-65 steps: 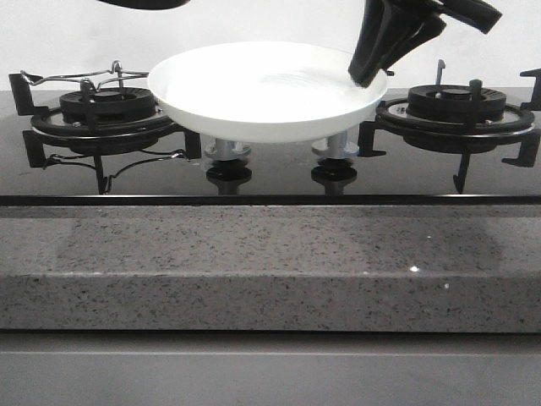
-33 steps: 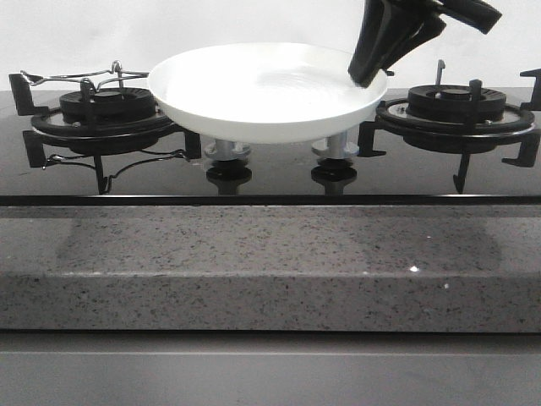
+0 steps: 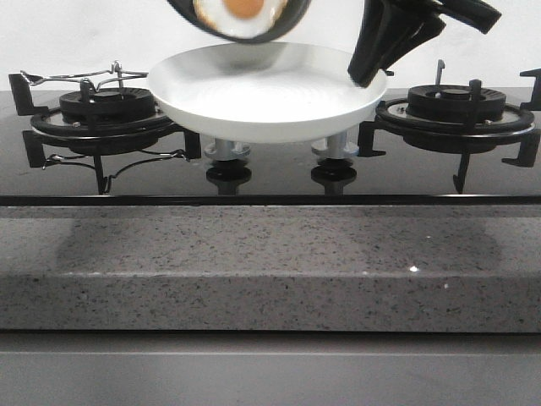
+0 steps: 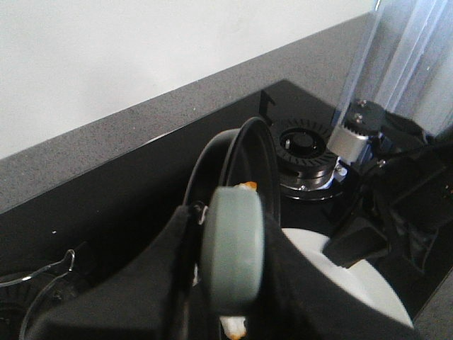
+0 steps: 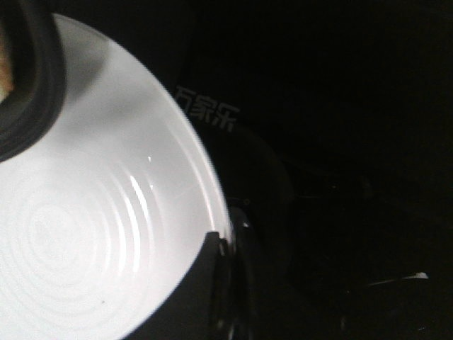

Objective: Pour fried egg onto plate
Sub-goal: 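Tilt the pan with the left gripper to slide the egg onto the plate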

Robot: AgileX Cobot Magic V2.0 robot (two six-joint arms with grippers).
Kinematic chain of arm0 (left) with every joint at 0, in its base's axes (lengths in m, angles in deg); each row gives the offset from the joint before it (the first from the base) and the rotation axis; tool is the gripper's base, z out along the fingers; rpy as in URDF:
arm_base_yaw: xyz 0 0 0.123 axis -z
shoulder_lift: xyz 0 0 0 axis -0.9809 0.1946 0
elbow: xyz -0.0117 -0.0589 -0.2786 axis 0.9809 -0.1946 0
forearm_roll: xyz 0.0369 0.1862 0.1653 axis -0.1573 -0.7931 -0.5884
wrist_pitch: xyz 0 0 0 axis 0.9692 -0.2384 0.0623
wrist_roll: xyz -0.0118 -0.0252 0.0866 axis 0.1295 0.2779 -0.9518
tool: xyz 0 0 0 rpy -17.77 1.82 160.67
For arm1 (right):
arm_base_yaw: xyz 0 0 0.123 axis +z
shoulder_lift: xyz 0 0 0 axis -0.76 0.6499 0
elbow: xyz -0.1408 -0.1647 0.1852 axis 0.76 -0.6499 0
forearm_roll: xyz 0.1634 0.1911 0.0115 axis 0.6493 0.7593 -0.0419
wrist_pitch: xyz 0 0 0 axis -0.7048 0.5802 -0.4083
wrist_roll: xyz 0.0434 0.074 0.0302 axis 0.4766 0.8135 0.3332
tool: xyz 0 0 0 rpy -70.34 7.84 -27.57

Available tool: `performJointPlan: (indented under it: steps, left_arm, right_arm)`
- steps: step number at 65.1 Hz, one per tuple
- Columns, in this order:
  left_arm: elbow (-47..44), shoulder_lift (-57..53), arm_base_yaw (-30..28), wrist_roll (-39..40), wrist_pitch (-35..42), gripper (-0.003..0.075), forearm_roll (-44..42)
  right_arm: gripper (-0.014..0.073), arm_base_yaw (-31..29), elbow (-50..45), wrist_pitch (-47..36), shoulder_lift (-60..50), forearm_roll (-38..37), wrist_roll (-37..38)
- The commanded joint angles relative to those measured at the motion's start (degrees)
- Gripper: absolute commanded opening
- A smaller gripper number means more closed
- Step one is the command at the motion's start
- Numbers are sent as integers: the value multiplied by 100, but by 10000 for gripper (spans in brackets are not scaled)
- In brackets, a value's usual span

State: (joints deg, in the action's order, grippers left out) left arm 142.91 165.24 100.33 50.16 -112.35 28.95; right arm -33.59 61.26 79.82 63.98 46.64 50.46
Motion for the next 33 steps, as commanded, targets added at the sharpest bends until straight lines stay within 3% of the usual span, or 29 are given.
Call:
performJointPlan:
  steps: [1, 33]
  left_arm:
    - [195, -240, 308, 3, 828, -19, -391]
    - [195, -240, 545, 3, 1111, -19, -842]
  right_arm:
    - [-66, 1, 163, -234, -306, 128, -59]
    - [-66, 1, 163, -234, -306, 128, -59]
